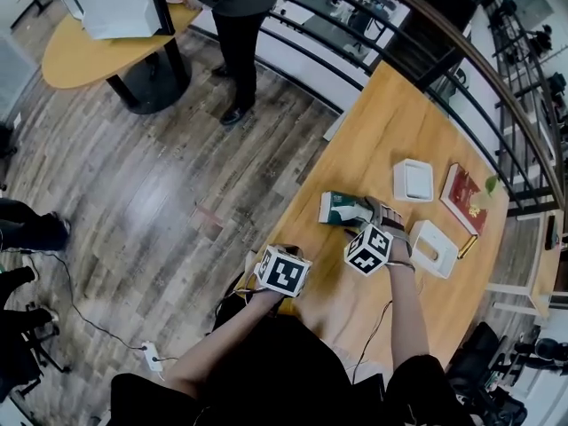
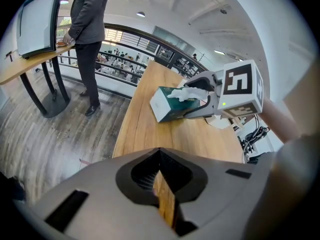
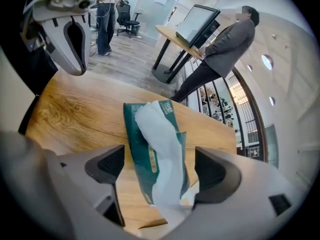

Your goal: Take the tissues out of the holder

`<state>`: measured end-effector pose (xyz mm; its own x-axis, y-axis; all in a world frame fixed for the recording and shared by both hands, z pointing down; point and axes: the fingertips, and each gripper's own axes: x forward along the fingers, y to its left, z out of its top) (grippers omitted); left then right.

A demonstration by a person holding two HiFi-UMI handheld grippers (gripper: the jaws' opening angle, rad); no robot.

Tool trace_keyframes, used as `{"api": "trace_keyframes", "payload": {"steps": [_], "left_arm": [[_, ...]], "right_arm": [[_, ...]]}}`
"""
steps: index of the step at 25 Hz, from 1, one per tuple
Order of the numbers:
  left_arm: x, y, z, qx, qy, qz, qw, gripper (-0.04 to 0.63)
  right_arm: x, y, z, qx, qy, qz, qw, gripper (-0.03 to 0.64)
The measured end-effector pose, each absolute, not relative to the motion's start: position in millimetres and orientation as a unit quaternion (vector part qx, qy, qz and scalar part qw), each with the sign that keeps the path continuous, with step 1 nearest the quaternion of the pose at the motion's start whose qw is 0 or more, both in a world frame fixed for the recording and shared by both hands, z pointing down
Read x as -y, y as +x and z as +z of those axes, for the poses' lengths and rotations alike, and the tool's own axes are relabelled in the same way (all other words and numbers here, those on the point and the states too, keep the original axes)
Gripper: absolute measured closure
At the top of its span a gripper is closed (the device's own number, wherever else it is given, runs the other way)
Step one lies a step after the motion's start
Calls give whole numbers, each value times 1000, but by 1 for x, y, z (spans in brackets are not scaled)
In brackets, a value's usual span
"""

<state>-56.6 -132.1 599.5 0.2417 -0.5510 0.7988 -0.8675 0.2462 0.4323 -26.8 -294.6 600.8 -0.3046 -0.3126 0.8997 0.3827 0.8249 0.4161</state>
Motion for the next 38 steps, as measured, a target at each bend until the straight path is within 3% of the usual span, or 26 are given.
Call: {"api": "trace_keyframes", "payload": {"steps": [15,29,31,34,38], "left_arm": [[127,-47,583,604,604,155,497,597],[114,-38,575,612,612,159,474,597],[112,-36,572,614,612,161,472,597],[110,-34,569,615,612,162,470,597],[109,-31,566,616,614,170,463,597]], "right_arm": [[270,-17,510,831,78,-258,488,186],[201,3,516,876,106,-138,450,192],[191,9,518,879,109,-120,448,215],[179,16,518,886,122,-97,436,305],[165,26,526,887,125,-57,440,327]]}}
